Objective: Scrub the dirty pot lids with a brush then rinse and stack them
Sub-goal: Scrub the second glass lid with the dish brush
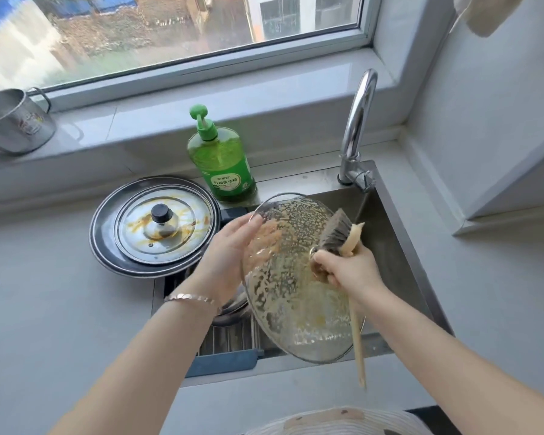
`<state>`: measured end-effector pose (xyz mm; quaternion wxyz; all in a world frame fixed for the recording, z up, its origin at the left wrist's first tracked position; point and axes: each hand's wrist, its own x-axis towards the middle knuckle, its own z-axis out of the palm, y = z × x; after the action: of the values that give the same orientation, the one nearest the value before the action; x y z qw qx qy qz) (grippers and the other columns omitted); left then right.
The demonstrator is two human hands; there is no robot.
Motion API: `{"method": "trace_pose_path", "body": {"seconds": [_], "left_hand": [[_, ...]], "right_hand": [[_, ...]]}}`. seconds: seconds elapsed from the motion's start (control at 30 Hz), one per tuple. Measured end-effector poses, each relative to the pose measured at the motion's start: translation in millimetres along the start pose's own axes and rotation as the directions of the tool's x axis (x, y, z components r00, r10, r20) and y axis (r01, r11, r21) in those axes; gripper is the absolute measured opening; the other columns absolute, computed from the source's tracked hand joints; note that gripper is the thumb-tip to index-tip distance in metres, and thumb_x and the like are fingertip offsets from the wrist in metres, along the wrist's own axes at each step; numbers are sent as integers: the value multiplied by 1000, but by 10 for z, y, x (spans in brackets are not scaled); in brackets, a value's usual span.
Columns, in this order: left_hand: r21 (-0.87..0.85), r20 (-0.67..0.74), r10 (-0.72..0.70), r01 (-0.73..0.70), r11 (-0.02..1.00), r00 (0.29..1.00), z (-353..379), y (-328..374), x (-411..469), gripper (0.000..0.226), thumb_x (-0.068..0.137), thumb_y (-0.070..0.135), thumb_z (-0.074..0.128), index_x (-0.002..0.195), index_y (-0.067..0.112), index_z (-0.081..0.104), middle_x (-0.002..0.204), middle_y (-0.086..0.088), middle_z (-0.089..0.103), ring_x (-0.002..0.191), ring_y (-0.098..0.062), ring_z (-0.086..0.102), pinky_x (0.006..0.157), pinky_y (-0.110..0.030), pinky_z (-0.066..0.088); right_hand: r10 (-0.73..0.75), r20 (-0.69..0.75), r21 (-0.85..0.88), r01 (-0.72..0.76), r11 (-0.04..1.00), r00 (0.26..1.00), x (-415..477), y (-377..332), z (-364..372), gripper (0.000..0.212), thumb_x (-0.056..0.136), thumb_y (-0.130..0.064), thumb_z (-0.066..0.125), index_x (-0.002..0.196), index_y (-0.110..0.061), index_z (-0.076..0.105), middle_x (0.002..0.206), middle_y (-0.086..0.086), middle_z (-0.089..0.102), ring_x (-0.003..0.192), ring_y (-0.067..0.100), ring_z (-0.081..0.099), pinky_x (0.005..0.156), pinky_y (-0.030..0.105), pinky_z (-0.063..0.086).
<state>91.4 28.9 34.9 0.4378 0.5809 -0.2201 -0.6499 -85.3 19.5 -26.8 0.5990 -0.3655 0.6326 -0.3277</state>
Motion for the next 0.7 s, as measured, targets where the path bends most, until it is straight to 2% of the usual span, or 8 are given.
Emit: {"method": "trace_pose_path", "body": {"seconds": [0.13,0.2,0.27,0.33,0.43,0.57,0.63,0.7], "left_hand": [[82,68,-49,43,996,996,126,-409,-146,34,86,35,55,116,18,59,107,-6,72,99,-23,68,85,-41,55],[42,57,-62,59,997,996,179,-558,-180,44,81,50,48,114,23,62,110,-7,71,102,-25,67,90,-46,52],[-14,40,31,-30,999,999,196,-587,-167,50,80,54,40,115,25,60,109,-5,71,101,-24,68,87,-44,53],[-118,3,86,-85,989,996,168,-517,-125,53,80,56,37,113,22,60,105,-7,72,99,-26,68,83,-44,54],[-243,-90,58,-78,967,994,81,-429,-61,54,88,55,32,113,15,58,101,-13,72,98,-28,68,80,-47,55],[-348,-147,15,-66,935,989,31,-454,-50,52,94,53,28,114,15,57,99,-13,73,99,-27,68,83,-47,52],[-349,-160,10,-66,935,987,38,-487,-54,51,94,55,26,111,19,59,97,-8,74,96,-22,69,88,-45,50],[-334,-170,4,-61,941,986,36,-507,-67,53,94,57,24,111,22,59,96,-3,74,94,-17,69,92,-44,47]], "right_hand": [[233,-106,256,-200,946,967,108,-163,-3,14,77,-13,66,68,-13,55,47,-4,48,36,6,40,33,16,27],[242,-126,276,-201,940,962,130,-218,33,18,78,-14,64,64,-14,52,51,-2,48,38,7,41,31,15,23],[200,-107,239,-170,956,974,109,-259,73,18,79,-15,65,67,-13,52,55,-1,49,42,8,41,33,15,25],[97,-54,133,-89,987,994,62,-283,73,14,79,-21,69,82,-13,58,65,-1,55,51,9,47,42,18,36],[-96,9,-196,95,976,995,-63,-248,-7,48,73,-46,73,108,-18,56,95,-4,63,82,11,60,70,27,48],[-211,60,-681,195,705,976,-346,-171,-11,71,84,-66,42,141,-26,31,118,-5,53,107,17,55,80,32,44],[-301,163,-775,311,550,939,-488,-94,96,64,91,-61,30,148,-33,16,114,-4,54,101,17,57,77,30,44],[-378,240,-756,417,504,894,-571,-23,162,56,93,-56,32,146,-40,20,92,-7,53,84,13,56,65,27,39]]}}
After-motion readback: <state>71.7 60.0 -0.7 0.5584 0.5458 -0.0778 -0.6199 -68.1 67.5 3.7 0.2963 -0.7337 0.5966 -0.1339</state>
